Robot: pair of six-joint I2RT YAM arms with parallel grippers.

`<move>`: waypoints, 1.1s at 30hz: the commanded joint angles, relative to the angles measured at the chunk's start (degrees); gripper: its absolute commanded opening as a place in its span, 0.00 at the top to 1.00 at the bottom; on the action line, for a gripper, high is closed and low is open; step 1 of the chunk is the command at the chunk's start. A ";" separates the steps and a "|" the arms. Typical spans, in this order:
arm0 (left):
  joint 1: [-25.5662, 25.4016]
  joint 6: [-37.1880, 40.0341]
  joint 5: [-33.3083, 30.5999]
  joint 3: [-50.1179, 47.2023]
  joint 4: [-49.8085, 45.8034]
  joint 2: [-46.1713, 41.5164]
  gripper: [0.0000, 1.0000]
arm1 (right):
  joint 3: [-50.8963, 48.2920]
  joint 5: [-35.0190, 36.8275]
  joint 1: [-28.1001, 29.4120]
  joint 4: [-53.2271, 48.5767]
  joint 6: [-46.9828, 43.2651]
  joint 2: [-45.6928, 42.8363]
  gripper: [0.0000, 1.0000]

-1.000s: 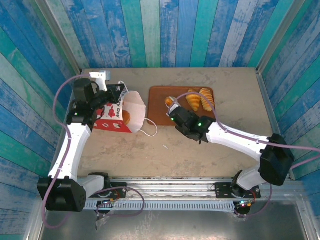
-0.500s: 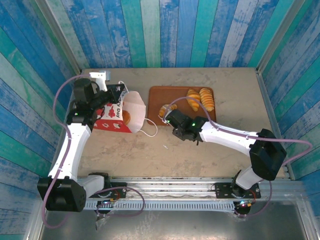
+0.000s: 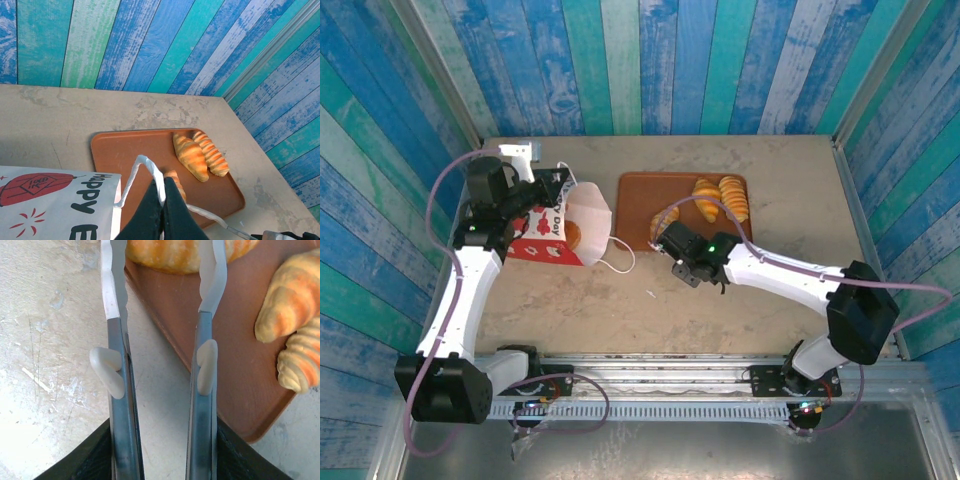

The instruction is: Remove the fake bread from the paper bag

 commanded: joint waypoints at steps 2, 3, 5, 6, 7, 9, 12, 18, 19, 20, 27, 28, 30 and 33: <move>0.11 -0.14 0.58 0.37 2.08 -0.26 1.00 | -0.15 1.72 -0.42 -3.66 3.85 -3.22 0.53; 0.11 -0.13 0.57 0.26 2.08 -0.31 1.00 | -0.07 1.63 -0.50 -4.00 4.71 -3.84 0.53; 0.11 -0.05 0.45 0.17 1.95 -0.47 1.00 | 0.74 0.64 -1.00 -5.39 7.25 -4.87 0.53; 0.07 0.11 0.49 0.25 1.82 -0.56 1.00 | 1.41 -0.16 -1.46 -6.09 9.22 -5.42 0.53; 0.11 0.22 0.43 0.18 1.70 -0.73 1.00 | 2.29 -1.57 -2.09 -6.95 11.65 -5.88 0.52; 0.12 0.21 0.40 -0.09 1.79 -1.00 1.00 | 4.59 -5.57 -3.70 -8.43 17.37 -5.88 0.52; 0.12 -0.12 0.49 -0.53 2.34 -1.10 1.00 | 6.91 -9.89 -5.56 -9.23 27.12 -4.80 0.51; 0.11 -0.06 1.60 -0.90 2.70 -1.01 1.00 | 9.44 -14.89 -6.22 -8.96 35.66 1.29 0.49; 0.11 0.08 1.75 -0.89 2.57 -0.93 1.00 | 9.98 -15.78 -6.22 -8.74 36.14 2.33 0.49; 0.11 0.21 1.81 -0.80 2.45 -0.84 1.00 | 10.28 -16.18 -6.14 -8.38 36.58 3.15 0.49; 0.16 0.40 2.14 -0.70 2.40 -0.48 1.00 | 12.54 -16.12 -5.92 -7.85 36.46 7.32 0.47; 0.16 0.40 2.10 -0.68 2.40 -0.48 1.00 | 12.58 -16.13 -5.86 -7.64 36.19 7.63 0.47; 0.12 0.32 2.08 -0.83 2.51 -0.48 1.00 | 12.59 -15.35 -5.91 -8.03 35.62 7.96 0.47; 0.11 0.14 2.03 -0.97 2.58 -0.57 1.00 | 12.42 -13.53 -6.34 -9.65 34.52 7.63 0.48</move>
